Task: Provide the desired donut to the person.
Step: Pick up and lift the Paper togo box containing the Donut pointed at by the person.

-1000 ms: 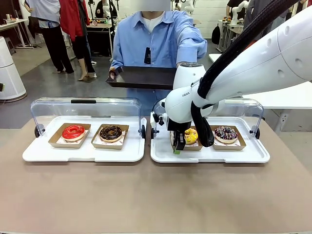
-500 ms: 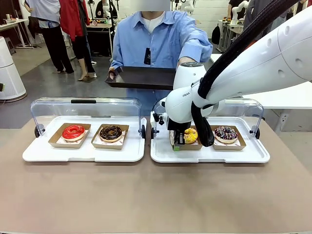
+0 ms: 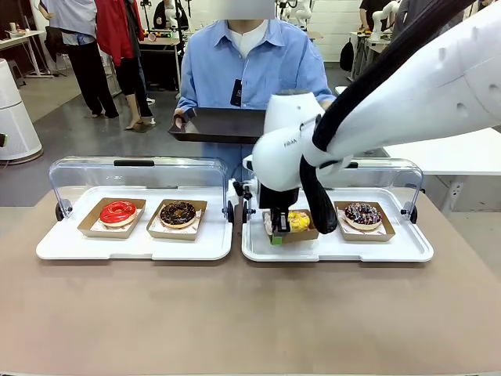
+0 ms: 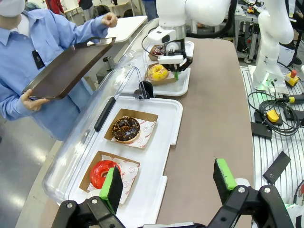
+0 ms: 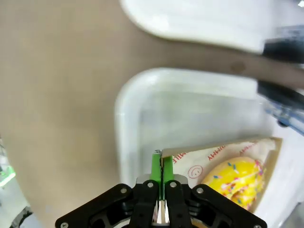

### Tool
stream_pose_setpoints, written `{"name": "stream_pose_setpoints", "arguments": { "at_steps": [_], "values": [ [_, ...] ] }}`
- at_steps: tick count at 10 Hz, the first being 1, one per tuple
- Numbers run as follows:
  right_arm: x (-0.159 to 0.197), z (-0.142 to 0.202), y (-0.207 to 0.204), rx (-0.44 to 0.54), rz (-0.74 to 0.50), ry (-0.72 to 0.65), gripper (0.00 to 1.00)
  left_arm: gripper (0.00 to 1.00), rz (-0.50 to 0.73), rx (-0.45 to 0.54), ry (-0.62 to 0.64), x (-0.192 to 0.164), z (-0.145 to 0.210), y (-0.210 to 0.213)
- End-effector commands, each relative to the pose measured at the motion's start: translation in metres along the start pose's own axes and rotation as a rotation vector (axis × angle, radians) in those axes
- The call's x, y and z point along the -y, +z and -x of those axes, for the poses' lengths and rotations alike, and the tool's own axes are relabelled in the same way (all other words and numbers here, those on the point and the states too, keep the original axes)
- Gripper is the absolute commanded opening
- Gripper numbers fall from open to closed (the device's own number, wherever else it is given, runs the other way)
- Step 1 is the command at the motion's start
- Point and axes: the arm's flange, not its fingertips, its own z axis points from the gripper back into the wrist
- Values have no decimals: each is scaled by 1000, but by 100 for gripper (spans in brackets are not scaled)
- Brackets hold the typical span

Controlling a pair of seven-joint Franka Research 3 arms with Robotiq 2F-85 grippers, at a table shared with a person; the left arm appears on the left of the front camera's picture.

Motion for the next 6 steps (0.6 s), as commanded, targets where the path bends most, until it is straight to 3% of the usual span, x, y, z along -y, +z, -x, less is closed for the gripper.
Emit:
{"name": "stream_pose_setpoints", "arguments": {
  "at_steps": [1, 6],
  "values": [
    [-31, -21, 62, -29, -64, 5, 0, 100, 1, 11, -4, 0, 0, 1],
    [-105, -43, 196, -102, 111, -91, 0, 100, 1, 11, -4, 0, 0, 1]
  ]
}}
